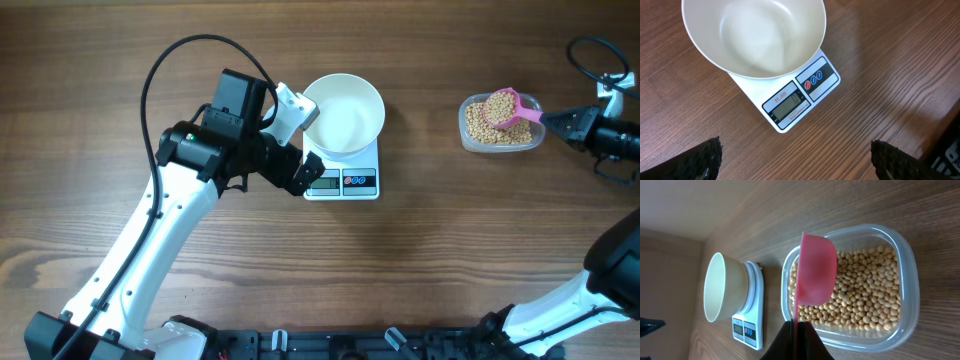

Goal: Scoop item into bowl and weigh 150g on scale
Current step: 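Dip the pink scoop into the soybeans and scoop them up, then carry the filled scoop with the right gripper over the white bowl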

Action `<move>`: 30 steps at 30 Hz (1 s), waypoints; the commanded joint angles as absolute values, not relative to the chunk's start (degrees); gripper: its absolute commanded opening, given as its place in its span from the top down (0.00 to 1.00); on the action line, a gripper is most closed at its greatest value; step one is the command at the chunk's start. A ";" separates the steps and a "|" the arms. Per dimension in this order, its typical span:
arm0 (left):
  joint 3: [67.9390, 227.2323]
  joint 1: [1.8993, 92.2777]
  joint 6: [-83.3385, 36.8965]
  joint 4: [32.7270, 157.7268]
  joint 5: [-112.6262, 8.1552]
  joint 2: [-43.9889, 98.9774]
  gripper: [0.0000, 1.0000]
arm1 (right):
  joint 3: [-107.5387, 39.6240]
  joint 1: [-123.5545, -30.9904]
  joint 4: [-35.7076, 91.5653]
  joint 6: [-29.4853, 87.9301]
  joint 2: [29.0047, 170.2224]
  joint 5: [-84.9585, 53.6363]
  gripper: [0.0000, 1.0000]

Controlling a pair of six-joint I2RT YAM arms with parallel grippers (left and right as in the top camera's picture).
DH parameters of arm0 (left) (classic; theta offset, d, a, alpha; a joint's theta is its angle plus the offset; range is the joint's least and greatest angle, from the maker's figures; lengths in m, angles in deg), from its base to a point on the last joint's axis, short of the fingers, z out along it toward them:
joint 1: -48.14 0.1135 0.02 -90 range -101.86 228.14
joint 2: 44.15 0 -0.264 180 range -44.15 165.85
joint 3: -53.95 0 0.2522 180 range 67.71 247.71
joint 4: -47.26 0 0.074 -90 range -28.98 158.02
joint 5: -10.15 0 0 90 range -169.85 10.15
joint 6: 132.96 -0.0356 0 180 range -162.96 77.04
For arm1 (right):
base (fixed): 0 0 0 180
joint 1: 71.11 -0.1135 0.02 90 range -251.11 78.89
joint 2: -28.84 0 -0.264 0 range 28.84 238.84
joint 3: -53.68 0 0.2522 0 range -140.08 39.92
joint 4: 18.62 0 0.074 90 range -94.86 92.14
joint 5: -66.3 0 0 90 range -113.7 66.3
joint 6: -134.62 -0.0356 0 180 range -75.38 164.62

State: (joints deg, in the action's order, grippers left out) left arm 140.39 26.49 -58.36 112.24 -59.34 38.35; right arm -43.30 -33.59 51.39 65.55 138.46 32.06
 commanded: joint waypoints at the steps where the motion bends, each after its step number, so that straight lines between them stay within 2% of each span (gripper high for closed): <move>1: 141.01 26.44 -59.25 112.13 -58.44 38.13 0.00 | -42.97 -33.53 51.39 66.93 139.32 36.74 0.96; 7: 141.01 26.44 -59.25 112.16 -58.44 38.13 0.00 | -42.97 -33.53 50.43 66.69 139.32 45.48 0.96; 13: 141.01 26.44 -59.25 112.16 -58.44 38.13 0.00 | -42.97 -33.53 49.77 65.59 139.32 46.36 0.96; 17: 141.01 26.44 -59.25 112.13 -58.44 38.13 0.00 | -43.00 -33.55 48.14 65.07 139.32 58.49 0.96; 23: 141.01 26.44 -59.25 112.16 -58.44 38.13 0.00 | -43.00 -38.40 43.11 57.20 139.32 61.53 0.96; 26: 141.01 26.44 -59.25 112.13 -58.44 38.13 0.00 | -43.00 -45.59 35.57 49.42 139.29 61.50 0.96; 30: 141.01 26.44 -59.25 112.16 -58.44 38.13 0.00 | -43.00 -56.83 12.27 28.65 139.29 59.97 0.96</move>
State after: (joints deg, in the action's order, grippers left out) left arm 140.39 26.49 -58.36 112.24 -59.34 38.35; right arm -42.32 -51.51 20.92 43.78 138.46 58.47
